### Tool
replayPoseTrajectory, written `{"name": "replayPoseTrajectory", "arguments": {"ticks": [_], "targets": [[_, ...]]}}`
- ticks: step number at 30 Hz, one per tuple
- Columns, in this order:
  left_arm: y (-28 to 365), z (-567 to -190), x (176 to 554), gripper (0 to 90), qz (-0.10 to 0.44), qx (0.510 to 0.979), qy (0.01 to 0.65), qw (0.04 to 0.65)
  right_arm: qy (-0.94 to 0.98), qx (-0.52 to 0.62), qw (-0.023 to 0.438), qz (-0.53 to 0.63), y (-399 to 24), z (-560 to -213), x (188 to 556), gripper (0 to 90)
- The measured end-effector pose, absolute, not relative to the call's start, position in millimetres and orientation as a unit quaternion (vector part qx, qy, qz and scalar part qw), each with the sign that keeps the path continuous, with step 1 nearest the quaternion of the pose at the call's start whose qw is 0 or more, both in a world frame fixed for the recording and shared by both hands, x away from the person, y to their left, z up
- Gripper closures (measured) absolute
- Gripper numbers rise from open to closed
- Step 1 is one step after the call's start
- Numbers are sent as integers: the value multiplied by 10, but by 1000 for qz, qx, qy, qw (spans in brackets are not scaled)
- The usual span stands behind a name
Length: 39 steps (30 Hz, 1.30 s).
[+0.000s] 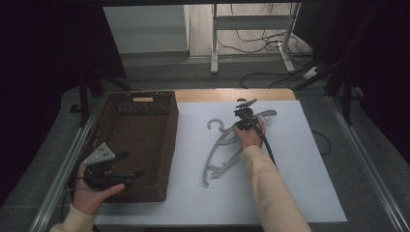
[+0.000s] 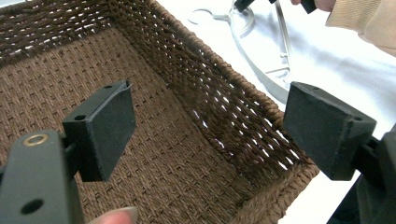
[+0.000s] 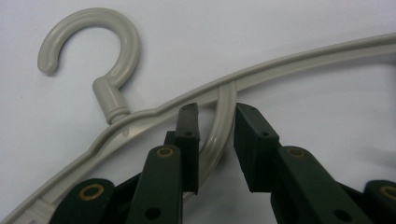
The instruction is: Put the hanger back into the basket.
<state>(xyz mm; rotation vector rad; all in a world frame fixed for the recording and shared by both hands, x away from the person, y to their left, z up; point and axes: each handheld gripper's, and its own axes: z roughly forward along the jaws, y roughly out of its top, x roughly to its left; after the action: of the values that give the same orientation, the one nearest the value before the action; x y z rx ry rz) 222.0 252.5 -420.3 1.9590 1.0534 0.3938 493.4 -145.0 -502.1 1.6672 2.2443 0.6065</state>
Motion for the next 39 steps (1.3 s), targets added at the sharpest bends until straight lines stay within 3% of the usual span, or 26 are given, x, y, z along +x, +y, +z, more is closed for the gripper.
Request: {"name": "replayPoseTrajectory", "arguments": {"ticks": [8, 39], "targets": [[2550, -4203, 2217, 170, 159, 782, 424, 428, 770, 585, 150, 207, -1451, -4978, 4949, 812], [2554, -4195, 2209, 170, 160, 783, 422, 428, 790, 572, 156, 156, -1382, -4977, 4945, 805]]}}
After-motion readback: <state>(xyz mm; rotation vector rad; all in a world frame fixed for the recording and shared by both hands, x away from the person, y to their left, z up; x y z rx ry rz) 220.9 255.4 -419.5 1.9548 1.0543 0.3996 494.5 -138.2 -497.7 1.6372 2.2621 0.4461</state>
